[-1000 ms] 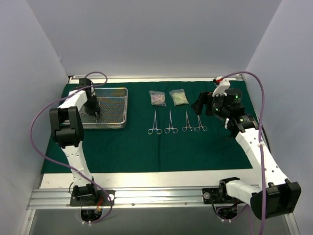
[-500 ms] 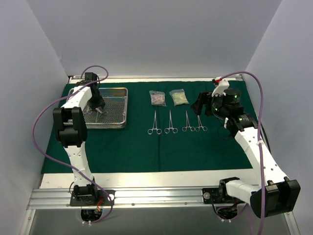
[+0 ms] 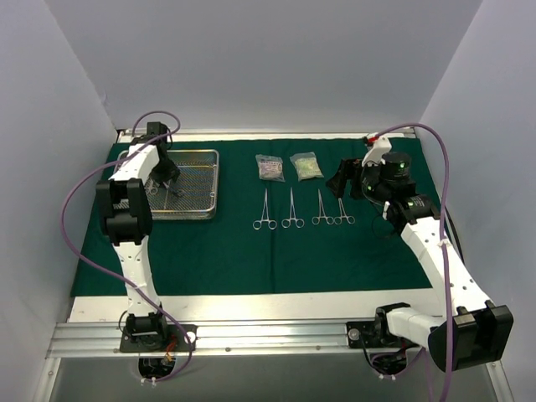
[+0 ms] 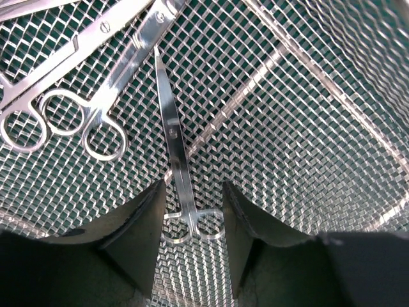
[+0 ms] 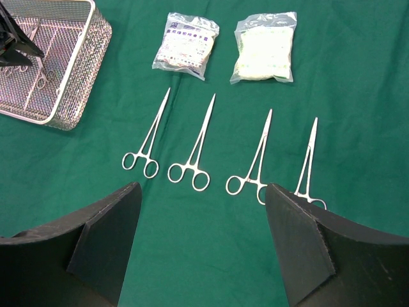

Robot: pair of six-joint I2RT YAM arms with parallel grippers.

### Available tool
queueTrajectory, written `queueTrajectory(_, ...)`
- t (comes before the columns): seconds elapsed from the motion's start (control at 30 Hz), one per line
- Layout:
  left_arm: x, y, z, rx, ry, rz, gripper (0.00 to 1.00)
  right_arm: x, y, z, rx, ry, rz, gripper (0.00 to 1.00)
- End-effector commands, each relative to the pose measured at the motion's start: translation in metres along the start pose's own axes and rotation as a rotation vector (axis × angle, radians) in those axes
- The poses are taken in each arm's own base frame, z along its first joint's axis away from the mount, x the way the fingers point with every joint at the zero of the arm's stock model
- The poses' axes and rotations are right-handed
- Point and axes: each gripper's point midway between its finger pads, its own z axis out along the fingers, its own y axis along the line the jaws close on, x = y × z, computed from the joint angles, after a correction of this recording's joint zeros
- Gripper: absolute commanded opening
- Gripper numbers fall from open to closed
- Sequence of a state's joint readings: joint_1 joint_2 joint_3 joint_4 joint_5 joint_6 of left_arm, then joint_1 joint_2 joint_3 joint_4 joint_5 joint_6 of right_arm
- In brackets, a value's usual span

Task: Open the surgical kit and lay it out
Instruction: Pick up the medical item from the container.

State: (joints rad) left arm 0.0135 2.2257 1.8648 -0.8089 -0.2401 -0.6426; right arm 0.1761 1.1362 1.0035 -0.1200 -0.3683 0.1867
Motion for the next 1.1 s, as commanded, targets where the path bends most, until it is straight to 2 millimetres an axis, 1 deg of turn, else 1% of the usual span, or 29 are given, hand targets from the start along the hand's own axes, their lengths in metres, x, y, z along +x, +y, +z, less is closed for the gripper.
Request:
queueTrajectory(0.0,-0.026,0.003,0.004,-0.013,-0.050,-0.070,0.47,-0.003,0.001,0.000,-0.013,-0.013,0.004,0.73)
queueTrajectory(0.2,-0.034,0.007,0.015,-0.015,-0.053,-0.090,0.45,0.000,0.000,0.001,-0.012,-0.006,0.008,0.73)
queueTrajectory(0.27,-0.031,0.009,0.022,-0.022,-0.037,-0.083,0.45,0.001,0.000,0.002,-0.013,-0.002,0.009,0.73)
queueTrajectory(0.3,-0.031,0.006,0.023,-0.013,-0.034,-0.080,0.45,0.001,0.000,0.002,-0.013,0.001,0.008,0.73)
queueTrajectory(0.43,-0.024,0.008,0.033,-0.022,-0.010,-0.070,0.45,0.001,0.001,0.004,-0.017,0.000,0.015,0.73)
queueTrajectory(0.47,-0.019,0.008,0.036,-0.027,0.008,-0.066,0.44,0.002,0.001,0.004,-0.018,0.002,0.017,0.73)
queueTrajectory(0.53,-0.014,0.009,0.041,-0.031,0.021,-0.063,0.44,0.003,0.000,0.005,-0.018,0.007,0.020,0.73)
queueTrajectory(0.67,-0.005,0.012,0.047,-0.041,0.049,-0.057,0.34,0.004,0.000,0.005,-0.018,0.007,0.025,0.73)
queueTrajectory(0.77,-0.002,0.011,0.046,-0.035,0.059,-0.059,0.24,0.005,0.001,0.005,-0.020,0.007,0.026,0.73)
queueTrajectory(0.83,-0.003,0.010,0.044,-0.030,0.061,-0.060,0.13,0.005,0.002,0.005,-0.026,0.007,0.027,0.73)
queueTrajectory(0.9,-0.007,0.009,0.036,-0.017,0.052,-0.061,0.04,0.005,0.003,0.005,-0.031,0.005,0.029,0.73)
queueTrajectory(0.93,-0.009,0.007,0.032,-0.011,0.047,-0.062,0.03,0.005,0.003,0.005,-0.031,0.007,0.028,0.73)
queueTrajectory(1.03,-0.014,0.005,0.021,0.005,0.034,-0.061,0.02,0.003,0.005,0.005,-0.040,0.001,0.026,0.73)
queueTrajectory(1.07,-0.019,0.003,0.013,0.019,0.016,-0.060,0.02,0.003,0.005,0.005,-0.041,0.002,0.028,0.73)
